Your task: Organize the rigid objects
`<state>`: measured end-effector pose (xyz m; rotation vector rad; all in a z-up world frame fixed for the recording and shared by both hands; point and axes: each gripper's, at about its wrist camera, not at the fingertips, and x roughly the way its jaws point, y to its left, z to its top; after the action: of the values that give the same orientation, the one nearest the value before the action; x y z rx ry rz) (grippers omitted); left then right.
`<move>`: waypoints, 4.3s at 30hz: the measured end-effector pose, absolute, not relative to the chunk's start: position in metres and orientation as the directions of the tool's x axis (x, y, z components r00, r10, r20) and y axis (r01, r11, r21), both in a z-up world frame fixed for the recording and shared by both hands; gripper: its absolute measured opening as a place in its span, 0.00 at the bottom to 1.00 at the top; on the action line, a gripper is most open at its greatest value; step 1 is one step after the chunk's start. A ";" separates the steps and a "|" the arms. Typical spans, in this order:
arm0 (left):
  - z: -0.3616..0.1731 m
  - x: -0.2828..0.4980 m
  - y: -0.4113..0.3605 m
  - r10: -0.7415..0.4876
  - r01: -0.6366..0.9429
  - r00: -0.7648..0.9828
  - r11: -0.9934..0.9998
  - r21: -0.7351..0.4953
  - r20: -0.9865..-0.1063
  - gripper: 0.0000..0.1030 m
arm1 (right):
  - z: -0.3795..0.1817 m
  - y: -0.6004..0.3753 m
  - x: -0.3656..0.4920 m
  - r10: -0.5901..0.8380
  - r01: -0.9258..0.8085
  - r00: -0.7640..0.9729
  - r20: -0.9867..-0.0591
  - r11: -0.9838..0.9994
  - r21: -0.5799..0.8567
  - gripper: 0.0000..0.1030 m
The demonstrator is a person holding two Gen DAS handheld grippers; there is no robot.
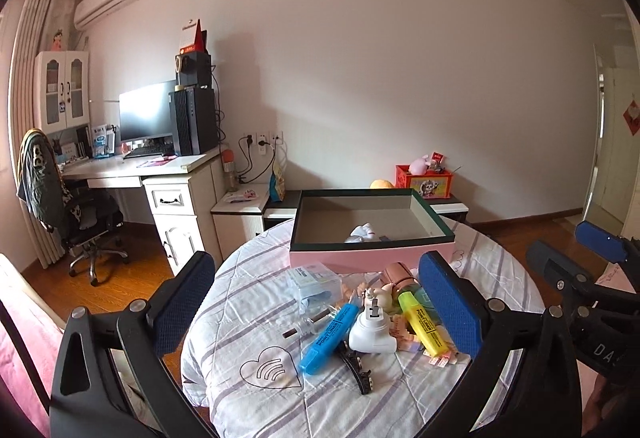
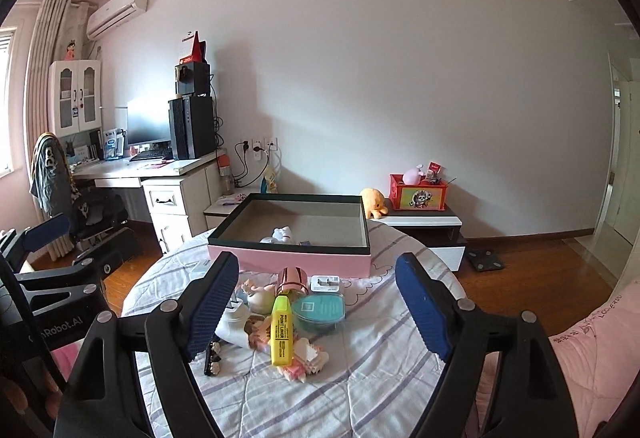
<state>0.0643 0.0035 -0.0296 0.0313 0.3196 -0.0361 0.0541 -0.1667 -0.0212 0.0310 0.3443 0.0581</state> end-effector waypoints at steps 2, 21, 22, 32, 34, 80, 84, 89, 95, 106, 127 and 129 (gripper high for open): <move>-0.028 0.062 0.004 -0.038 0.048 0.949 0.999 0.024 -0.312 1.00 | -0.020 -0.167 0.050 0.057 -0.047 0.941 -0.334 0.998 0.038 0.80; -0.055 0.074 0.029 0.001 0.003 0.921 1.000 0.009 -0.390 1.00 | -0.042 -0.192 0.053 0.015 0.010 0.918 -0.396 0.998 0.060 0.80; -0.060 0.076 0.030 -0.006 0.008 0.914 1.000 0.004 -0.405 1.00 | -0.046 -0.193 0.055 0.014 0.013 0.914 -0.406 0.998 0.062 0.80; -0.131 0.114 0.026 -0.002 0.020 0.806 1.000 0.024 -0.591 1.00 | -0.101 -0.211 0.086 0.016 0.039 0.839 -0.545 0.995 0.089 0.80; -0.142 0.121 0.030 0.004 0.012 0.787 1.000 0.022 -0.616 1.00 | -0.110 -0.214 0.092 0.019 0.044 0.826 -0.564 0.994 0.098 0.80; -0.173 0.143 0.021 -0.196 0.165 0.712 0.980 -0.110 -0.674 0.17 | -0.163 -0.177 0.157 0.267 -0.178 0.632 -0.728 0.964 0.199 0.79; -0.171 0.141 0.018 -0.207 0.187 0.711 0.977 -0.103 -0.672 0.17 | -0.169 -0.176 0.167 0.288 -0.178 0.623 -0.727 0.958 0.227 0.68; -0.169 0.142 0.014 -0.211 0.190 0.712 0.976 -0.106 -0.670 0.17 | -0.167 -0.174 0.168 0.301 -0.182 0.631 -0.715 0.954 0.240 0.50; -0.158 0.142 0.010 -0.227 0.210 0.725 0.972 -0.106 -0.650 0.17 | -0.161 -0.181 0.163 0.284 -0.169 0.653 -0.702 0.958 0.231 0.41; -0.147 0.142 0.010 -0.261 0.222 0.739 0.965 -0.141 -0.622 0.17 | -0.137 -0.188 0.159 0.269 -0.164 0.711 -0.650 0.962 0.218 0.41; -0.071 0.202 -0.021 -0.265 0.264 0.832 0.962 -0.071 -0.487 0.17 | -0.074 -0.183 0.234 0.257 -0.211 0.784 -0.566 0.966 0.146 0.41; -0.065 0.228 -0.027 -0.247 0.257 0.835 0.965 -0.048 -0.492 0.17 | -0.071 -0.183 0.260 0.259 -0.210 0.777 -0.574 0.966 0.151 0.41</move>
<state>0.2281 -0.0273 -0.0650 0.0208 0.5183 -0.2667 0.2601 -0.1832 -0.0710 0.0802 0.6318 0.2539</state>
